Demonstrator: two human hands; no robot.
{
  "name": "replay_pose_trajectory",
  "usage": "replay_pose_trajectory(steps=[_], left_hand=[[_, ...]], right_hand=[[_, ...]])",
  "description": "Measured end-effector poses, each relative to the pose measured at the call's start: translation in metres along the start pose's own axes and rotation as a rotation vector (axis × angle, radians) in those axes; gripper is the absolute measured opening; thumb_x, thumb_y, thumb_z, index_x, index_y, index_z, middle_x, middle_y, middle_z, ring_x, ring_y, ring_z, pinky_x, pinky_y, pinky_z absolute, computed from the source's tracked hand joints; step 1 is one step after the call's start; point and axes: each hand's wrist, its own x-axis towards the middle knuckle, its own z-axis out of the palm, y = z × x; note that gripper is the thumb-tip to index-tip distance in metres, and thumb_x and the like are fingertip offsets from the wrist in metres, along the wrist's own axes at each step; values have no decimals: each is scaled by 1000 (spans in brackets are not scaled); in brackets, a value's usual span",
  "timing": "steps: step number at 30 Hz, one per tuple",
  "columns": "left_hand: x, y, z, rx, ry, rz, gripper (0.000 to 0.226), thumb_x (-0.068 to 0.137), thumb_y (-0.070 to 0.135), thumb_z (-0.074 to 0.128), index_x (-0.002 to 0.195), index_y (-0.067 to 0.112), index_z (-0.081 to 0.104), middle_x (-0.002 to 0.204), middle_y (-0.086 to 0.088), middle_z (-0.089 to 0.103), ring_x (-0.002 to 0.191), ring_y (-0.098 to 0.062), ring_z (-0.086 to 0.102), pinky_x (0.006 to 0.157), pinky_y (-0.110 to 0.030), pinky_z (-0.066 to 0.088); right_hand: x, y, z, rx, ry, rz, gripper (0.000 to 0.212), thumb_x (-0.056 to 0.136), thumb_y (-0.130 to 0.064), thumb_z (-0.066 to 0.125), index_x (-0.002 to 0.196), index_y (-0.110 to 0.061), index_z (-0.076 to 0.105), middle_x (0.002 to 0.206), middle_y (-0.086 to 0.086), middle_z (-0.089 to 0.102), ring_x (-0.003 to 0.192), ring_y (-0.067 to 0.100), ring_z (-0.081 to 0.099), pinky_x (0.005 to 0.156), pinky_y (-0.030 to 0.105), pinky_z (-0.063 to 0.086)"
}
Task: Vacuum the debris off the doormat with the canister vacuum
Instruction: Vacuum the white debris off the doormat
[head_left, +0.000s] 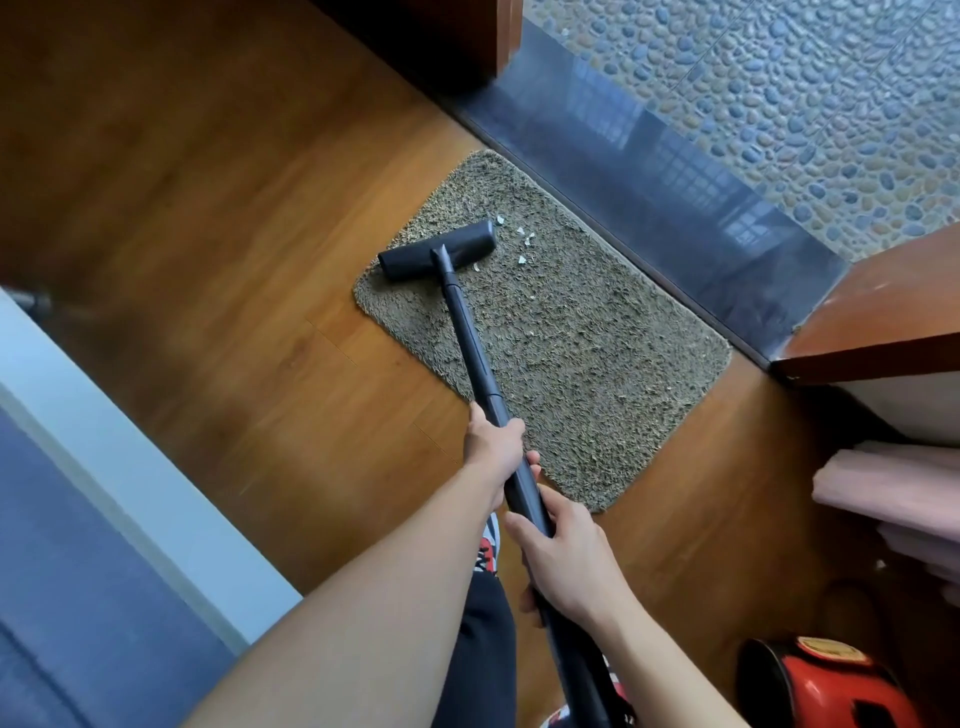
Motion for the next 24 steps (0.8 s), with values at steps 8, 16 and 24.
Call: replay_pose_trajectory(steps=[8,16,24], left_hand=[[-54,-65,28,-21,-14,-47,76,102,10,49,162,33,8,89,-8,54,48,-13,54,41,-24,49],[-91,-114,55,16,-26,-51,76,102,12,49,161,35,6,93,-6,60,51,-13,57,46,-26,53],[-74,-89,57,50,-10,-4,75,102,11,48,162,31,9,93,-2,59,51,-13,57,43,-25,52]], right_hand=[[-56,60,-24,-38,-21,14,6,93,-26,58,91,-23,62,60,1,57,43,33,65,38,29,48],[-89,119,-37,-89,-9,53,26,95,-35,58,121,-43,59,78,10,73,59,30,72,64,44,63],[-74,94,-41,46,4,39,6,95,-30,59,98,-33,63,60,1,59,49,41,68,45,38,54]])
